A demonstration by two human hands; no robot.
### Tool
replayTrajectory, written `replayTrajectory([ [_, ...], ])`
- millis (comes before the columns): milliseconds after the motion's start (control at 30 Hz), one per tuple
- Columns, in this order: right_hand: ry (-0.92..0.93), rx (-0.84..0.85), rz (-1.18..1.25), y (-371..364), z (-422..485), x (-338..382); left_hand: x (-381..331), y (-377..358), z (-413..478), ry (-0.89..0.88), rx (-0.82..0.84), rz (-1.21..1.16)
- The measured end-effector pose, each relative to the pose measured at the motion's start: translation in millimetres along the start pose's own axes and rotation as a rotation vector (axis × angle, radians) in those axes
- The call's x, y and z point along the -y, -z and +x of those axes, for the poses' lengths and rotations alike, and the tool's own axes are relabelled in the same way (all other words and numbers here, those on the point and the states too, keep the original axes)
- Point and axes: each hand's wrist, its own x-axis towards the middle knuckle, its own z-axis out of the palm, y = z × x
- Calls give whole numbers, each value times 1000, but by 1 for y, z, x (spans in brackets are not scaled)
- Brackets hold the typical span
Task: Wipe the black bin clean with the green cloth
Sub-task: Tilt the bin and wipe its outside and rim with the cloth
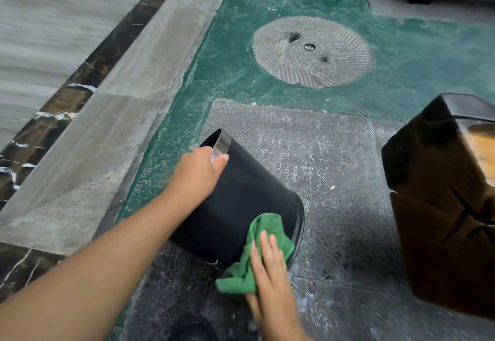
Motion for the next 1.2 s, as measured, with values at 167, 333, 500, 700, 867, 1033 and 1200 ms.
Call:
replayTrajectory([
  [167, -162, -46, -160, -14, 58, 42, 7, -1, 4, 63, -7, -3],
  [333, -519, -122, -46, 1, 120, 20, 28, 4, -12, -2, -56, -2],
  [500, -748, -73, 109, 24, 157, -40, 33, 4, -30, -63, -59, -24],
  [700, -971, -31, 326, 35, 150, -96, 48, 12, -56, -231, -21, -30],
  [867, -839, -86, 435, 40, 112, -87, 70, 27, -65, -323, 45, -124],
  [1033, -757, -103, 345, 52, 76, -51, 62, 38, -62, -278, 42, -140],
  [1200, -607, -213, 357, 44, 22, -12, 34, 49, -50, -364, 25, -44],
])
